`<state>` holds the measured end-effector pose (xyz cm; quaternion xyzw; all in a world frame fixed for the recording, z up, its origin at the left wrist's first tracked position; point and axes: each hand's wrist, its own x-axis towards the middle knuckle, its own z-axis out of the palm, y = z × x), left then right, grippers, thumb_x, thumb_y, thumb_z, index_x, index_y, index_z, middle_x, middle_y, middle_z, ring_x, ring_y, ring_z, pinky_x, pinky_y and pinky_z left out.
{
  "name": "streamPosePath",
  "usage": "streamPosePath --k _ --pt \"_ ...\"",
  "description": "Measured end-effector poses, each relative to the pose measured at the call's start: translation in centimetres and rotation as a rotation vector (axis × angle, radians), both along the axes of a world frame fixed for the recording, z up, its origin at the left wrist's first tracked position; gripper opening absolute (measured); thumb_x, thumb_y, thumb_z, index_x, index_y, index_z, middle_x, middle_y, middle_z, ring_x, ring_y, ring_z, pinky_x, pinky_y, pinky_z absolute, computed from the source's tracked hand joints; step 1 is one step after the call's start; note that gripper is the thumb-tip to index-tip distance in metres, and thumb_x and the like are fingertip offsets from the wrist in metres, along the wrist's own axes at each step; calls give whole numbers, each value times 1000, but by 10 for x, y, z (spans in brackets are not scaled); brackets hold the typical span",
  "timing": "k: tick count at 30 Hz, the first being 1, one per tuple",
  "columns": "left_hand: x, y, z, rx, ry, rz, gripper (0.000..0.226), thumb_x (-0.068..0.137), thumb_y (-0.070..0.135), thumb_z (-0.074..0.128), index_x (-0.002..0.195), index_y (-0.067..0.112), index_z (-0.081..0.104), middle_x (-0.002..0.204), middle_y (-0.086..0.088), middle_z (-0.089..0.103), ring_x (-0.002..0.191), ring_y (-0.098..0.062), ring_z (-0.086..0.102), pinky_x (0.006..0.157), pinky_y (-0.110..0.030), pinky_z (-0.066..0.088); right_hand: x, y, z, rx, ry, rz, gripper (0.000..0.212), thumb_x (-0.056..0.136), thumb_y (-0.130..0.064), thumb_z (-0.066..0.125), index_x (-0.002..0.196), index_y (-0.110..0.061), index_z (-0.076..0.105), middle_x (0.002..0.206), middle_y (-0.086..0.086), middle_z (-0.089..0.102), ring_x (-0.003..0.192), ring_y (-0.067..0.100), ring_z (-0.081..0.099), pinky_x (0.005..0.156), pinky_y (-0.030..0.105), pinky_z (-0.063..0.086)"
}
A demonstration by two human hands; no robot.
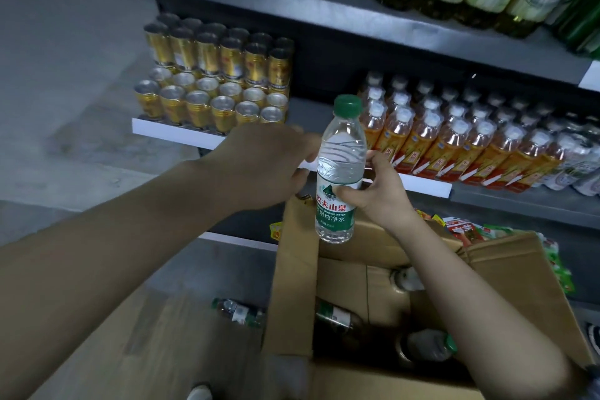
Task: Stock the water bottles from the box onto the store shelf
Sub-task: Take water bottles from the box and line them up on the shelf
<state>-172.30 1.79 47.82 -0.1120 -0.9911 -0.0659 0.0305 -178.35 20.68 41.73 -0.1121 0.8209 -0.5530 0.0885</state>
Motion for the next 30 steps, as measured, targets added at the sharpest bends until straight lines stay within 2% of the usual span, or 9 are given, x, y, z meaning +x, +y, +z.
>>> streamPosePath --k 2,6,8,11,14,17,23,26,30 --pt "6 -16 21 -44 90 -82 26 91 33 45 112 19 52 112 1 59 98 -19 55 83 -38 48 3 -21 9 -16 21 -16 48 69 1 74 105 -13 45 89 -10 57 79 -4 54 59 5 46" --pt "12 -63 39 -6 176 -114 19 90 26 49 106 18 56 106 1 61 95 -22 57 71 -34 46 7 -62 22 -36 66 -52 47 70 -1 74 106 -13 45 91 -9 57 81 -3 54 63 10 46" --pt "11 -84 34 -3 242 -183 13 86 22 52 92 14 61 90 -3 65 81 -26 60 56 -30 39 8 -81 27 -43 73 -68 49 70 -2 74 109 -12 45 93 -7 59 82 -1 56 65 10 49" --pt "11 -113 45 4 286 -199 11 73 20 51 74 13 60 69 -3 63 59 -27 58 47 -21 27 7 -106 34 -64 78 -98 51 69 -4 75 110 -14 45 99 -3 61 88 9 60 72 20 53" --pt "9 -132 50 -18 277 -195 14 74 21 47 70 13 57 65 -3 61 54 -26 55 44 -18 19 5 -126 45 -86 112 -115 48 70 -2 74 107 -15 45 90 -12 57 81 -2 55 59 4 47" --pt "0 -151 53 -20 324 -214 27 76 27 35 70 14 58 61 -1 60 50 -24 54 48 -12 12 -1 -139 56 -97 140 -129 48 70 -3 75 106 -14 46 88 -14 57 78 -3 55 57 2 46" --pt "-20 -174 59 9 351 -181 17 76 24 45 79 15 59 71 0 62 59 -23 57 44 -19 20 -22 -158 81 -111 197 -119 48 68 -2 76 104 -14 48 90 -10 60 80 1 57 60 8 47" --pt "-34 -181 65 -5 317 -107 19 89 27 40 95 18 55 91 1 61 79 -21 54 54 -28 31 -39 -165 94 -132 230 -121 47 67 -2 76 103 -16 49 94 -7 61 84 4 59 62 10 50" --pt "-55 -190 76 15 310 -50 29 88 33 36 106 19 54 97 2 61 87 -21 55 64 -28 34 -62 -171 115 -149 294 -108 44 67 0 76 100 -14 51 90 -11 61 74 -6 60 58 4 46"
